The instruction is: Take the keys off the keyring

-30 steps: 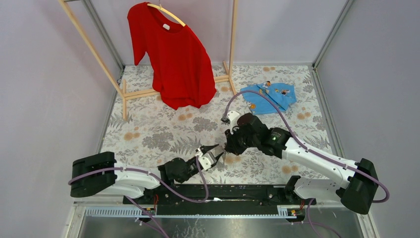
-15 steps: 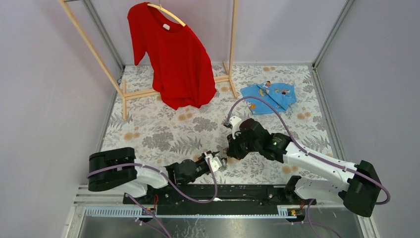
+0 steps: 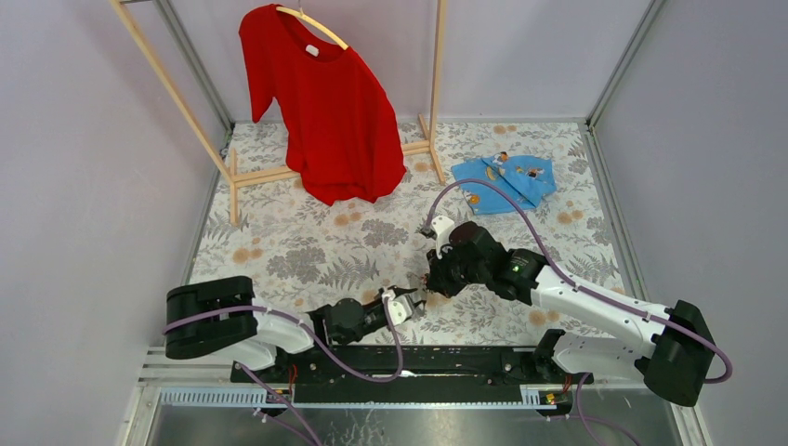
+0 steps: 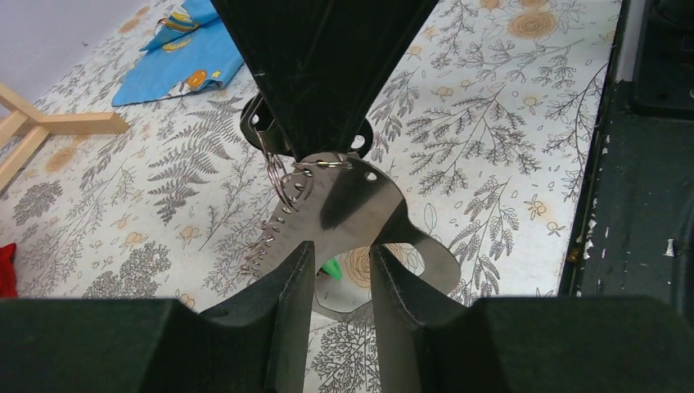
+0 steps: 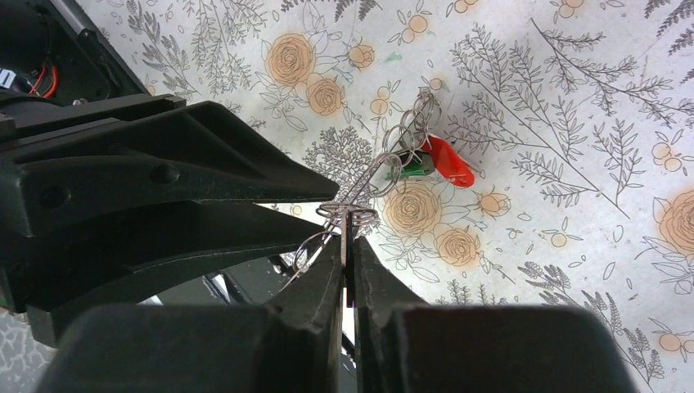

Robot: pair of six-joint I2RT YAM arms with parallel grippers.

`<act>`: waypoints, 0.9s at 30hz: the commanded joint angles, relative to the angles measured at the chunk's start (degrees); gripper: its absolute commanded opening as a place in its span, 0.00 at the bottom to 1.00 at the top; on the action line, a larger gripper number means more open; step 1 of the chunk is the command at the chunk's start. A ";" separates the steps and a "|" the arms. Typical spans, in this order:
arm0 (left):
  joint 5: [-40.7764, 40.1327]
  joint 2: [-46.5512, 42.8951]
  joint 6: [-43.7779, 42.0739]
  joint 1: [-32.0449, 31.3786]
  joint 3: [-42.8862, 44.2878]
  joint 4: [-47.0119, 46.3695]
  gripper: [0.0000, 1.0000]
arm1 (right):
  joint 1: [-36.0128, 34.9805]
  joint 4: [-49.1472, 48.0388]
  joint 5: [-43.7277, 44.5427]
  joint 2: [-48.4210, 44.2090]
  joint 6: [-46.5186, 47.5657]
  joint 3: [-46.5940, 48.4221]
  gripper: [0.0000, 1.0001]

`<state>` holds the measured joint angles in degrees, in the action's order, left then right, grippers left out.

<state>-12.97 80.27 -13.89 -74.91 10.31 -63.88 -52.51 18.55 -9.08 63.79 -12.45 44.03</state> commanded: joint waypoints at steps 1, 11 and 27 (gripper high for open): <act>1.43 -2.62 1.96 1.69 1.03 -8.53 0.33 | -0.65 4.51 0.65 1.78 0.27 -0.78 0.00; 7.91 -5.26 5.29 8.23 0.99 -10.50 0.32 | -0.62 4.76 0.30 1.69 0.41 -0.61 0.00; 11.19 -10.57 4.76 8.51 0.83 0.72 0.30 | -0.72 5.03 0.38 1.41 0.32 -0.52 0.00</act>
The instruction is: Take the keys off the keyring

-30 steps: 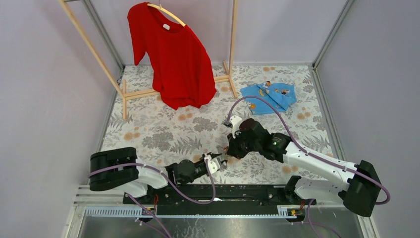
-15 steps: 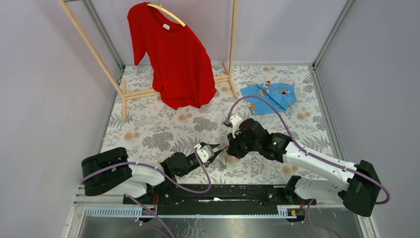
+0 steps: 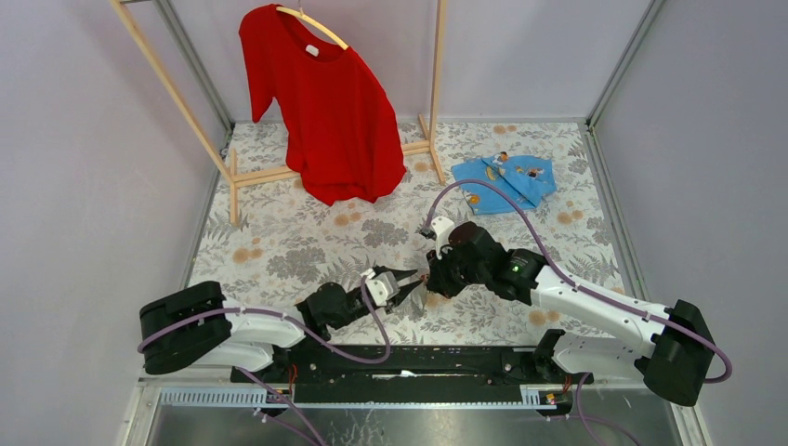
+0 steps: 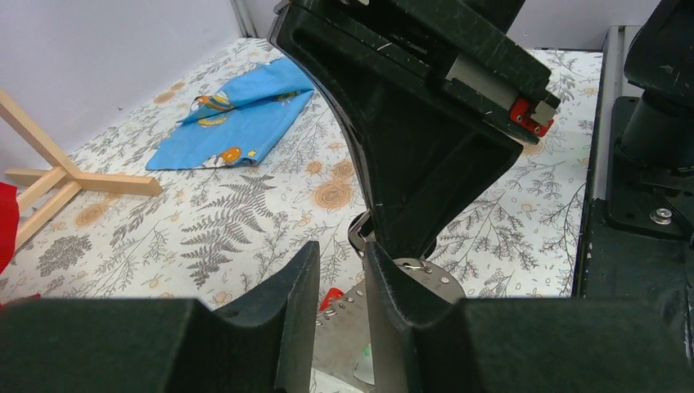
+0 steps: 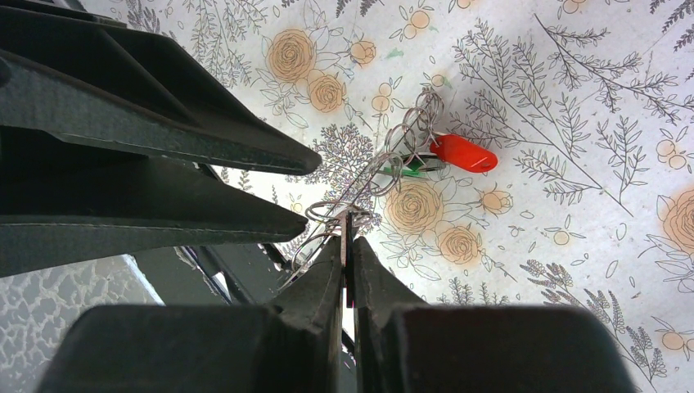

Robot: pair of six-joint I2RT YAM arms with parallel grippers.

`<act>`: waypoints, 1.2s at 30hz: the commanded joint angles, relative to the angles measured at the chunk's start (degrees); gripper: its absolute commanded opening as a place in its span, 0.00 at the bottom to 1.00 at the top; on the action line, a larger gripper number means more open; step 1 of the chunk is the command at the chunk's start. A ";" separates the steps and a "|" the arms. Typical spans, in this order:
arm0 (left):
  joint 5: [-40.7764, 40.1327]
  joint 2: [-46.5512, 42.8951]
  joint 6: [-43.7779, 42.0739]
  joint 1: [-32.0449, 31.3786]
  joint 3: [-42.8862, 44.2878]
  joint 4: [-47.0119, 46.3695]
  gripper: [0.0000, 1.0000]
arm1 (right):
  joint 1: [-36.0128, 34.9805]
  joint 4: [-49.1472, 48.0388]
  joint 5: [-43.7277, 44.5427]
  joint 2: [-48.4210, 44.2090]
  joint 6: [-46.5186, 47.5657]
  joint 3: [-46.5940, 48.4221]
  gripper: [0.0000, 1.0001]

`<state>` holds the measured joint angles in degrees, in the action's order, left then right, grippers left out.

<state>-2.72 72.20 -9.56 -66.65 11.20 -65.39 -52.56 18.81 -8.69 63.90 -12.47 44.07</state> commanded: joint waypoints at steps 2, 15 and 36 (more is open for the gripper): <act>1.32 -2.39 0.34 0.29 0.20 3.08 0.30 | -0.70 4.78 -0.08 1.38 0.34 -0.57 0.00; 2.46 0.85 -0.70 0.19 2.60 4.35 0.29 | -0.71 5.12 -0.01 1.14 0.38 -0.39 0.00; 3.60 -1.00 1.01 -0.23 2.95 6.99 0.31 | -1.14 5.11 0.32 0.96 0.16 -0.57 0.00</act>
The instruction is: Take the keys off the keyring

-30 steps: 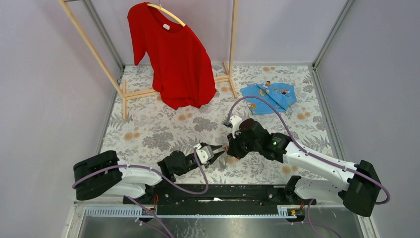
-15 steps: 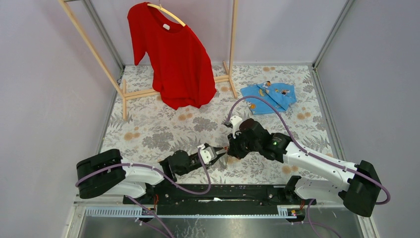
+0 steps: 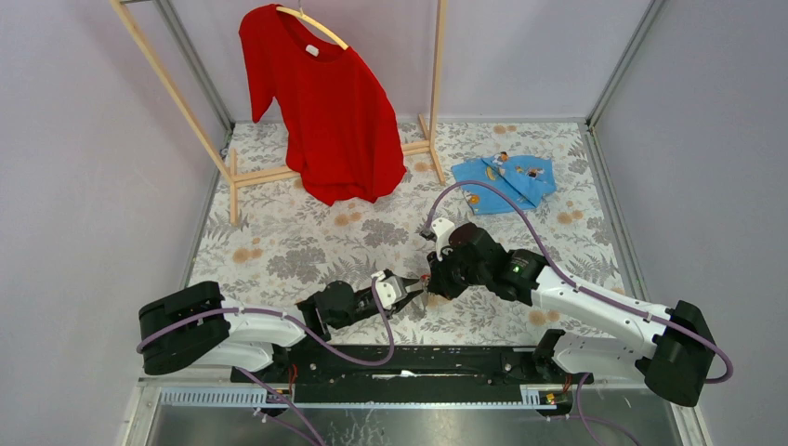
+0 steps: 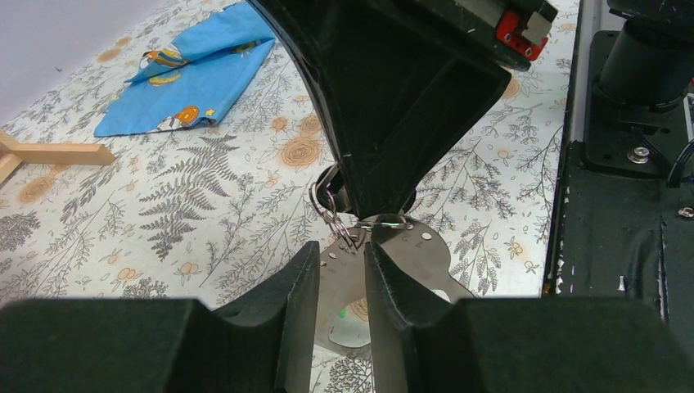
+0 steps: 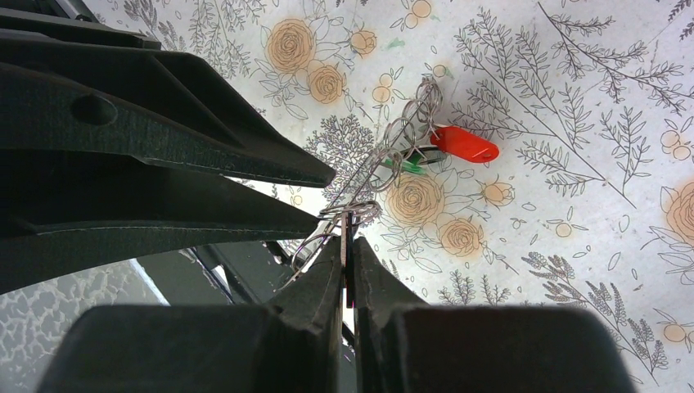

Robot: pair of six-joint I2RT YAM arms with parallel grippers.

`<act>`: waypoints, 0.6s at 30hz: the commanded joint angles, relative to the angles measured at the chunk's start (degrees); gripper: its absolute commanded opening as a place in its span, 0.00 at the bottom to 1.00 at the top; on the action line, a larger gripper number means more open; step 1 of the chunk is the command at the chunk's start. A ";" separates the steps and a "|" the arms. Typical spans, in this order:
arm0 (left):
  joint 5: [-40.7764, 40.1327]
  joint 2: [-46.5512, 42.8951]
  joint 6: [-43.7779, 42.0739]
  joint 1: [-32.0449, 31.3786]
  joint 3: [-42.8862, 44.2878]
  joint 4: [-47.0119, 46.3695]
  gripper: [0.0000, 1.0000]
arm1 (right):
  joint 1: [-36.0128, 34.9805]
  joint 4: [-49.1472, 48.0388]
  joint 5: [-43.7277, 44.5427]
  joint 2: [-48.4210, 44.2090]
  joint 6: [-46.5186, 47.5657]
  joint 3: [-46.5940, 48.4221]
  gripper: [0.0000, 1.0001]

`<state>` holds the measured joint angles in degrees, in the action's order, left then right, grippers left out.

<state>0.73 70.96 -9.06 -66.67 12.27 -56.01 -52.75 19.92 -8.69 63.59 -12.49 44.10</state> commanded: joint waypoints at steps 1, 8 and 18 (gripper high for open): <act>-0.04 0.88 0.40 -0.21 2.00 -3.16 0.31 | -1.01 4.03 0.34 1.27 0.19 -0.59 0.00; -0.25 3.37 0.27 -0.22 3.05 -6.12 0.31 | -1.21 4.25 0.61 1.14 0.19 -0.59 0.00; 0.02 4.35 0.00 -0.21 3.46 -6.57 0.29 | -1.74 4.17 0.76 1.14 0.28 -0.59 0.00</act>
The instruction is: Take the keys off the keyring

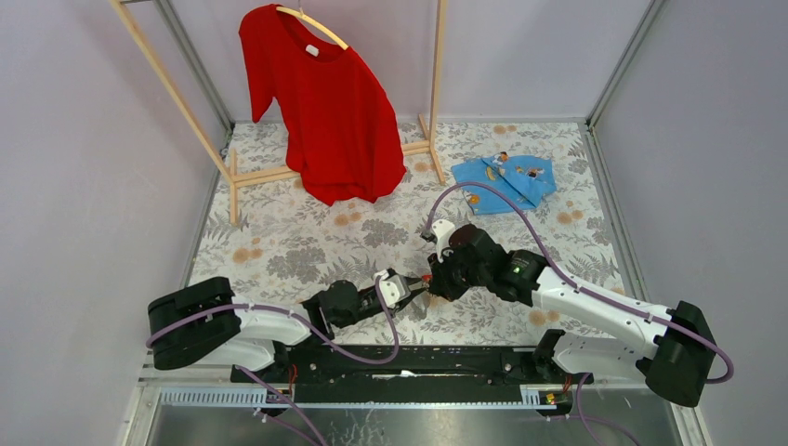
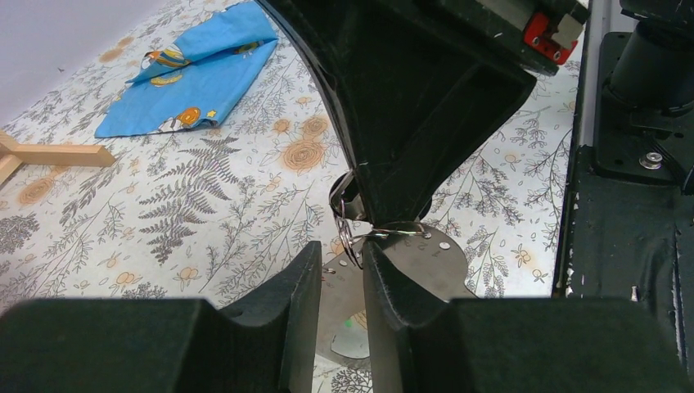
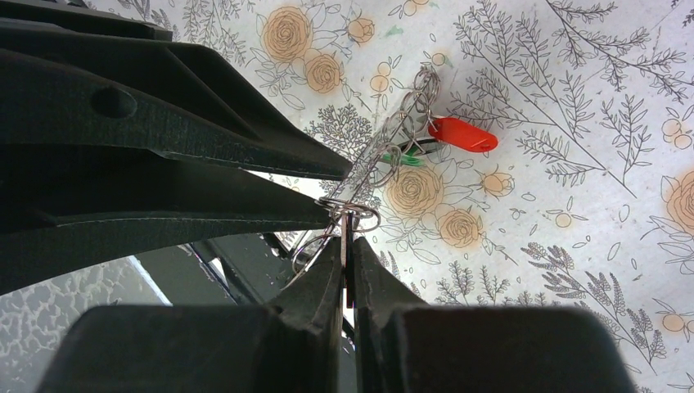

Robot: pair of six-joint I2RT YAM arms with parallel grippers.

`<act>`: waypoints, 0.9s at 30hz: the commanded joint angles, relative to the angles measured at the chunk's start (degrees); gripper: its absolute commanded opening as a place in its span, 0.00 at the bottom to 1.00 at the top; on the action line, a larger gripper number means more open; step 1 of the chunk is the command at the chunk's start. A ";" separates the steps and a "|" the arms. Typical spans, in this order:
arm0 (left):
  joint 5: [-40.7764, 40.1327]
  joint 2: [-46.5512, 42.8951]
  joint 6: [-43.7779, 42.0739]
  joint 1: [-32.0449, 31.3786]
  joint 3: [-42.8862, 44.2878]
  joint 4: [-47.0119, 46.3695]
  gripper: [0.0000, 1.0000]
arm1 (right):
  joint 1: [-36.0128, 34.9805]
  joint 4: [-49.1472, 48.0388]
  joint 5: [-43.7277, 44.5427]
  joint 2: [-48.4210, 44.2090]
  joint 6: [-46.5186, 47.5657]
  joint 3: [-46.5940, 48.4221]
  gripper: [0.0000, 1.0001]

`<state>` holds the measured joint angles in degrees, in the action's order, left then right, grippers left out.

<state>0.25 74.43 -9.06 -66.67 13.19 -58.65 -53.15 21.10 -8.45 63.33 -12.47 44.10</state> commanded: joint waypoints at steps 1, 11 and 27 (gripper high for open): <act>0.54 1.01 -0.04 -0.21 2.59 -3.97 0.28 | -1.42 3.00 0.58 1.36 0.25 -0.59 0.00; 0.58 1.86 -0.43 -0.23 3.63 -3.19 0.18 | -2.01 2.85 0.96 1.60 0.59 -0.42 0.00; -0.08 1.26 0.67 -0.38 2.69 -0.99 0.00 | -2.05 6.02 6.90 1.70 -1.57 0.99 0.00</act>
<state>1.08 76.05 -8.97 -67.07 15.31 -56.49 -54.61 24.56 -4.21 65.10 -12.91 43.99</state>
